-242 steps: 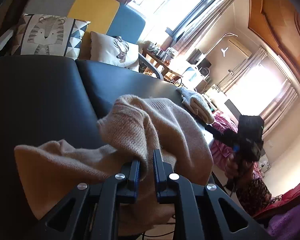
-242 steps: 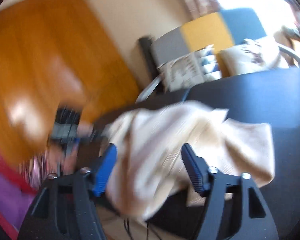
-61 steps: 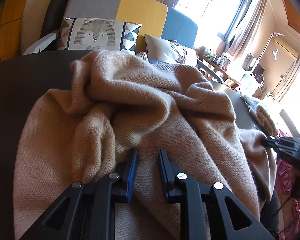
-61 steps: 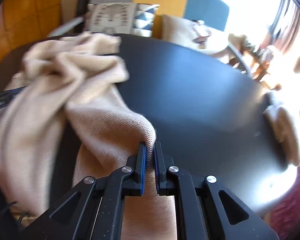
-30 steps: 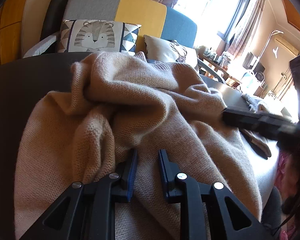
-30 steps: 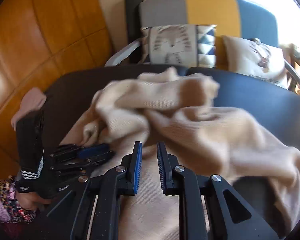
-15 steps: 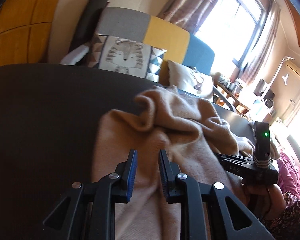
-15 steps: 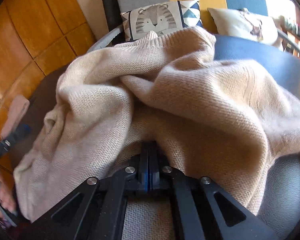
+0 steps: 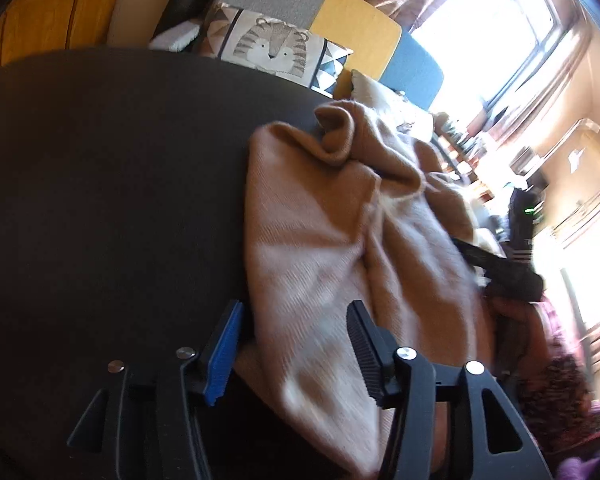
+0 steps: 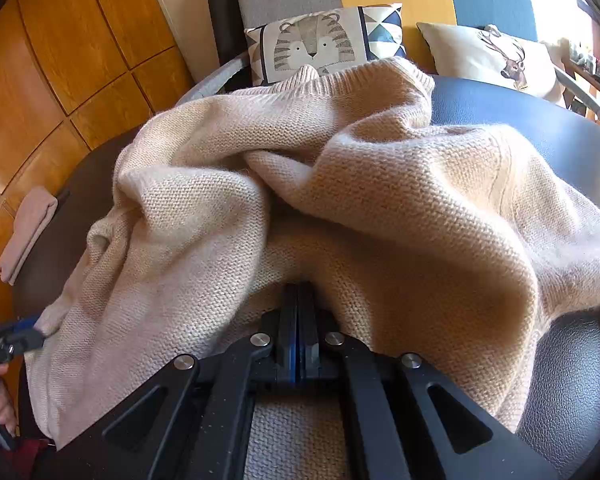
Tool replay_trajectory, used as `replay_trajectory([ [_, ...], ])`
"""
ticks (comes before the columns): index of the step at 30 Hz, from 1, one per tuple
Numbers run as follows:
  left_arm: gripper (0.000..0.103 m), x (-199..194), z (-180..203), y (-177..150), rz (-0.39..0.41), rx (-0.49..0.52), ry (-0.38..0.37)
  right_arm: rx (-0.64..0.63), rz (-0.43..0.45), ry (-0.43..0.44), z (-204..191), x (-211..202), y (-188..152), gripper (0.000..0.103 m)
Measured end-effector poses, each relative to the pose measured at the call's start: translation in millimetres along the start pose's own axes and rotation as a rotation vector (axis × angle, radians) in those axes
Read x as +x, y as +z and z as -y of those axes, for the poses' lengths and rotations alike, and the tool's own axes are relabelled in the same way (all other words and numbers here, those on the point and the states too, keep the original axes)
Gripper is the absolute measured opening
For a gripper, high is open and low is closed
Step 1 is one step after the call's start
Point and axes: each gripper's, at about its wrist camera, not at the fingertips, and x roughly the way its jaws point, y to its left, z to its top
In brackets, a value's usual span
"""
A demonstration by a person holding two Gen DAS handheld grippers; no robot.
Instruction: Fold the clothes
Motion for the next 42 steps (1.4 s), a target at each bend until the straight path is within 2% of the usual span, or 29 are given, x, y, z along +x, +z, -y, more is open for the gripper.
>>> replay_trajectory([
  [1,0.061,-1,-1,-6,0.001,-0.034,-0.032,0.000,0.001,0.000,1,-1,-1,0.000],
  [3,0.062,5,-3,-14,0.001,-0.074,-0.066,-0.004,0.002,-0.003,0,1,0,0.000],
  [5,0.060,10,4,-17,0.020,-0.047,-0.036,-0.009,0.004,-0.007,0,2,0,0.000],
  [6,0.054,13,10,-15,0.010,-0.020,0.007,-0.011,0.004,-0.009,0,3,1,0.000],
  [7,0.032,16,16,-14,-0.001,0.008,0.050,-0.012,0.005,-0.011,0,4,1,0.000],
  [8,0.019,21,21,-10,-0.022,0.045,0.104,-0.013,0.006,-0.011,0,4,0,0.000],
  [10,0.009,22,31,2,-0.029,0.092,0.163,-0.012,0.007,-0.012,-1,5,0,0.000],
  [13,0.008,10,51,27,0.032,0.249,0.337,-0.012,0.009,-0.011,-1,4,-1,0.000],
  [18,0.008,-4,72,61,0.154,0.468,0.557,-0.013,0.010,-0.012,-2,5,-1,0.000],
  [24,0.008,-10,62,79,0.315,0.638,0.863,-0.004,0.010,0.000,-1,6,-2,0.000],
  [26,0.009,-6,54,76,0.353,0.671,0.949,-0.002,0.010,0.002,0,6,-2,0.000],
  [27,0.009,1,45,73,0.334,0.680,0.992,-0.002,0.010,0.003,0,6,-2,0.000],
  [29,0.010,17,22,69,0.229,0.658,1.017,-0.001,0.010,0.004,0,6,-3,0.000],
  [30,0.011,25,9,66,0.160,0.623,0.995,-0.002,0.010,0.004,0,5,-3,0.000],
  [33,0.012,32,-22,56,0.026,0.463,0.843,0.000,0.011,0.006,-1,6,-4,0.000],
  [34,0.014,28,-29,55,0.017,0.396,0.776,0.001,0.010,0.007,-1,7,-4,0.000],
  [36,0.022,12,-38,53,0.052,0.287,0.678,0.002,0.009,0.009,-1,10,-1,0.000],
  [37,0.022,4,-43,53,0.051,0.269,0.634,0.002,0.009,0.009,-1,11,0,0.000],
  [40,0.022,-20,-62,55,0.075,0.137,0.583,0.004,0.008,0.012,-1,13,2,0.000],
  [42,0.022,-33,-78,58,0.074,0.059,0.609,0.007,0.008,0.016,0,13,2,0.000],
])
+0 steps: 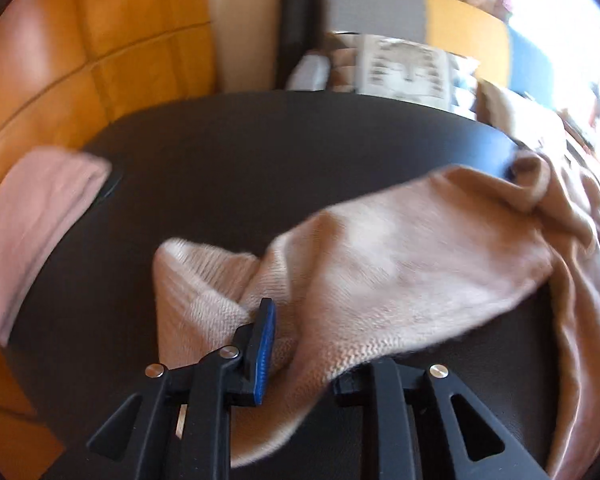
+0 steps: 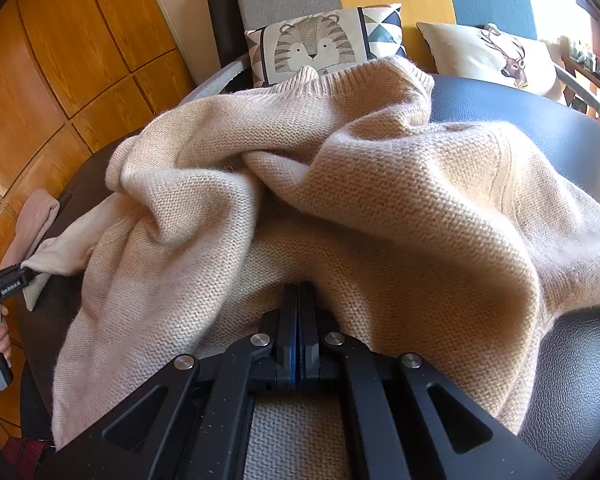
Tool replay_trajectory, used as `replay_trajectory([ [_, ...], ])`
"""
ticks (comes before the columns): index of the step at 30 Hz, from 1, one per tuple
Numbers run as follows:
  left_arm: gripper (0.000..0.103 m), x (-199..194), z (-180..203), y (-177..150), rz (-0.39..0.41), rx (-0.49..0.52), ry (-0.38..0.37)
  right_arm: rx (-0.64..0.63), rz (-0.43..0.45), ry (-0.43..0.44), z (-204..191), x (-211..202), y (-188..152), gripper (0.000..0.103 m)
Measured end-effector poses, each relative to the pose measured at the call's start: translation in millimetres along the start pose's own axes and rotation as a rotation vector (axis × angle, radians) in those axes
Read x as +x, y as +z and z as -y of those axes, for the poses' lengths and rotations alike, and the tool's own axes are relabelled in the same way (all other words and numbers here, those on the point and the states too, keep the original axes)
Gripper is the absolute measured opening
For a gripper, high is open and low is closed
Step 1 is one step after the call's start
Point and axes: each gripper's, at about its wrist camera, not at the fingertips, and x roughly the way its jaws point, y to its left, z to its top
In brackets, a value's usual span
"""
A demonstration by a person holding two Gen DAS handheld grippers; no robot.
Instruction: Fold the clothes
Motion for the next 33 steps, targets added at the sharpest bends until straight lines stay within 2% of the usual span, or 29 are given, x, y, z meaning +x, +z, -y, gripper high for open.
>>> replay_trajectory([
  [4,0.023,2,-27,1,-0.054,-0.019,0.114,0.004,0.000,0.005,2,-1,-1,0.000],
  [6,0.023,9,-22,2,-0.086,0.059,0.171,0.004,-0.001,0.007,2,-1,-1,0.000],
  [8,0.023,7,-14,1,-0.082,0.125,0.167,0.006,-0.001,0.009,3,0,0,0.000],
  [11,0.023,-9,0,-9,-0.046,0.250,0.078,0.008,-0.001,0.011,3,1,-1,0.000],
  [12,0.023,-11,7,-11,-0.041,0.306,0.091,0.008,-0.001,0.011,3,1,-1,0.000],
  [14,0.023,-8,15,-15,-0.051,0.382,0.166,0.008,-0.001,0.012,3,1,-1,0.000],
  [16,0.023,-5,14,-20,-0.080,0.419,0.234,0.009,0.000,0.012,3,0,-2,0.000],
  [17,0.023,-3,10,-21,-0.092,0.415,0.256,0.009,0.000,0.013,4,0,-2,0.000],
  [19,0.023,-9,-6,-23,-0.096,0.350,0.228,0.011,0.000,0.016,4,0,-2,0.000],
  [24,0.023,-25,-60,-22,-0.063,0.041,0.047,0.014,0.000,0.019,4,-1,-4,0.000],
  [27,0.023,-39,-73,-19,0.014,-0.127,0.022,0.010,0.000,0.013,2,-1,-4,0.000],
  [28,0.023,-42,-74,-15,0.039,-0.153,0.019,0.008,0.000,0.011,2,-2,-4,0.000],
  [30,0.023,-46,-57,-7,0.078,-0.124,0.014,0.002,-0.001,0.005,1,-1,-3,0.000],
  [31,0.023,-45,-44,-1,0.081,-0.082,0.039,0.001,-0.001,0.004,0,0,-3,0.000],
  [33,0.023,-33,-20,8,0.045,0.034,0.092,0.000,-0.001,0.002,-1,0,-2,0.000],
])
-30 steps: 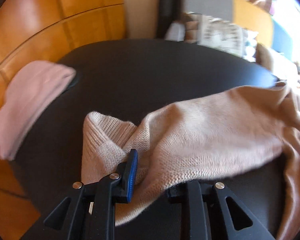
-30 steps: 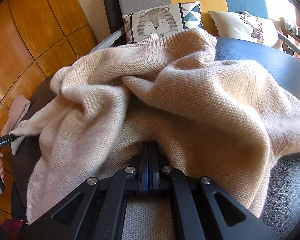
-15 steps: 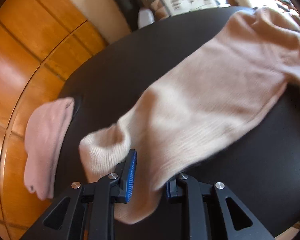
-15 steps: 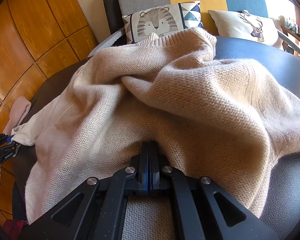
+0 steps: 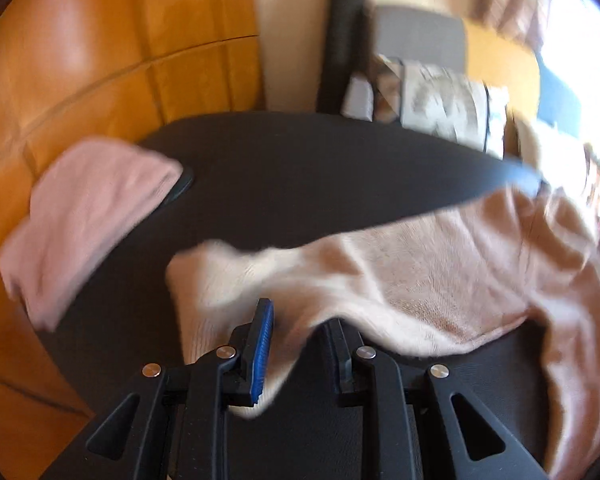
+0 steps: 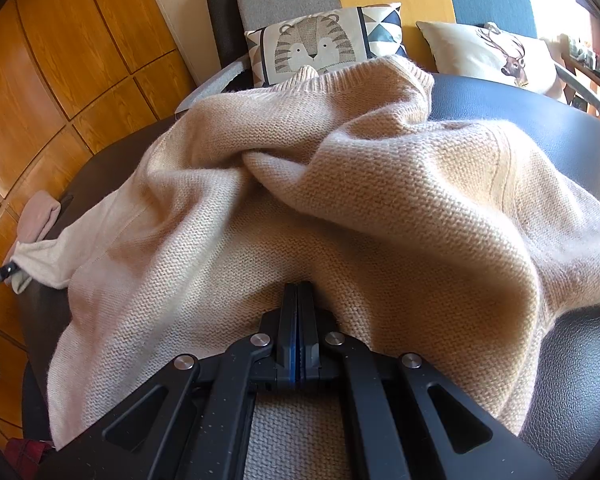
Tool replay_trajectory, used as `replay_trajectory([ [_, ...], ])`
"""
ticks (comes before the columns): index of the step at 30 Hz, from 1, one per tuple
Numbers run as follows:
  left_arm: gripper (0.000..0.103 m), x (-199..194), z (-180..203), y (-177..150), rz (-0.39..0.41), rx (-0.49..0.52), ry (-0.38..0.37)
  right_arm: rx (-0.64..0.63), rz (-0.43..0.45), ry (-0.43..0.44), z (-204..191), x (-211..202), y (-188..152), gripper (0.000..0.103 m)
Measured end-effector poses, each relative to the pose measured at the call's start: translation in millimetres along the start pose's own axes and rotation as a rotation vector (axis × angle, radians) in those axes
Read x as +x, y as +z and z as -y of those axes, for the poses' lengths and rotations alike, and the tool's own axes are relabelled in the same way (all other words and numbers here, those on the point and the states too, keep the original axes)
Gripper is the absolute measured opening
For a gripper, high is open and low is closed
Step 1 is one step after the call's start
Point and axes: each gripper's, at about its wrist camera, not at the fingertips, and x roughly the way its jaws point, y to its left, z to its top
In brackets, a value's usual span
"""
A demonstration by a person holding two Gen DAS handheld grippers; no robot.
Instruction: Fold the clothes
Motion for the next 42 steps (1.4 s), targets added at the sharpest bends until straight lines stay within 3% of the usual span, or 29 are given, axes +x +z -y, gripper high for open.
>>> replay_trajectory([
  [2,0.023,22,13,1,-0.102,0.088,0.059,0.002,0.000,0.000,-2,1,0,0.000],
  [4,0.023,31,6,-6,-0.187,0.024,0.003,0.006,0.000,0.005,-1,1,1,0.000],
  [7,0.023,15,-17,-9,-0.151,-0.104,-0.119,0.009,0.000,0.011,0,2,1,0.000],
  [12,0.023,-21,-76,-7,-0.025,-0.268,-0.069,0.012,0.000,0.016,1,3,1,0.000],
  [14,0.023,-25,-84,0,-0.010,-0.235,0.007,0.012,0.000,0.017,2,3,0,0.000],
  [17,0.023,-20,-70,11,-0.027,-0.091,0.049,0.010,0.000,0.015,3,2,-1,0.000],
  [21,0.023,24,-51,0,-0.210,0.086,0.057,0.012,0.000,0.017,2,1,-2,0.000],
  [22,0.023,25,-52,-2,-0.207,0.081,0.088,0.014,0.000,0.019,3,1,-3,0.000],
  [23,0.023,24,-57,-3,-0.198,0.045,0.099,0.015,0.000,0.020,3,1,-3,0.000],
  [27,0.023,7,-108,5,-0.139,-0.274,0.139,0.015,-0.001,0.021,3,3,-1,0.000],
  [29,0.023,-6,-117,10,-0.071,-0.335,0.114,0.014,-0.001,0.021,2,4,0,0.000],
  [32,0.023,-21,-93,25,0.008,-0.239,0.137,0.012,-0.002,0.020,2,5,1,0.000],
  [36,0.023,-16,-43,56,0.090,-0.139,-0.045,0.010,-0.002,0.018,2,5,1,0.000],
  [42,0.023,5,88,93,0.044,0.053,-0.265,0.003,-0.003,0.012,2,4,0,0.000],
])
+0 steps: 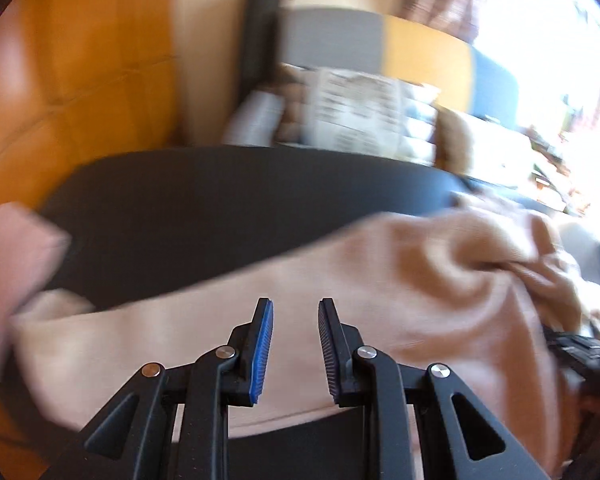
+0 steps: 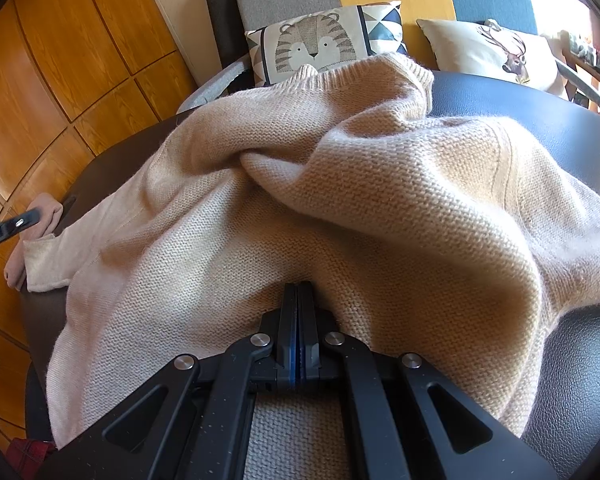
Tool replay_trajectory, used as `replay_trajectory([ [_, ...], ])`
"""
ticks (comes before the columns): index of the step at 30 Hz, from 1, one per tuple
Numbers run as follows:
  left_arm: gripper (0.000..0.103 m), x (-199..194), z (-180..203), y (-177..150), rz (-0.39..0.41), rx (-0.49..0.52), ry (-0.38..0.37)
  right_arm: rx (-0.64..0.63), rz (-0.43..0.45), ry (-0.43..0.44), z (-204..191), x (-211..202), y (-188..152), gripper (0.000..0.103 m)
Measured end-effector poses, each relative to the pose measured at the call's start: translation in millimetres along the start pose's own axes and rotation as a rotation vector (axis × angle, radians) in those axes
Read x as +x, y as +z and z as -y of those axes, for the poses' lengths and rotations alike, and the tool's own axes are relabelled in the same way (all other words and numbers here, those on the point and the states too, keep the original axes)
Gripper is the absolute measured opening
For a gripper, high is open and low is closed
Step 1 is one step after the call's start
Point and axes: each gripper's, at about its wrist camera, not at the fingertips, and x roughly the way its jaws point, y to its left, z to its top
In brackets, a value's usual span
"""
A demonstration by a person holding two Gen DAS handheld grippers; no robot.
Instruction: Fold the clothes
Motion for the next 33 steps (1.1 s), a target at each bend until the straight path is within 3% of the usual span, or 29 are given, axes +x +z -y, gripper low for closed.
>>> replay_trajectory([
  [2,0.023,19,39,11,-0.027,0.032,-0.051,-0.002,0.000,-0.001,0,1,1,0.000],
  [6,0.023,70,74,18,-0.083,0.061,-0.037,-0.002,0.000,-0.001,-1,1,1,0.000],
  [9,0.024,93,87,16,-0.082,0.087,0.011,0.001,0.000,0.002,-2,2,1,0.000],
  [12,0.030,90,85,9,-0.032,0.127,0.046,0.002,0.000,0.005,-1,2,0,0.000],
  [14,0.030,86,80,2,-0.017,0.145,0.113,0.002,-0.001,0.005,-1,2,0,0.000],
  [18,0.032,78,70,-4,-0.014,0.089,0.205,-0.012,-0.013,0.002,-4,1,2,0.000],
  [21,0.032,83,82,-10,0.001,0.163,0.287,-0.027,-0.067,0.035,-5,-1,10,0.002],
  [25,0.032,87,93,-17,0.023,0.255,0.394,0.004,0.017,0.145,8,-28,54,0.005],
  [26,0.032,88,97,-18,0.027,0.276,0.417,0.001,0.039,0.133,10,-32,70,0.009],
  [28,0.029,88,99,-22,0.035,0.299,0.436,-0.029,0.059,0.068,10,-33,106,0.038],
  [30,0.028,91,96,-25,0.039,0.295,0.427,-0.107,0.045,-0.008,-2,-18,143,0.042],
  [33,0.028,93,86,-25,0.043,0.253,0.379,-0.211,-0.034,-0.040,-26,20,178,0.042],
])
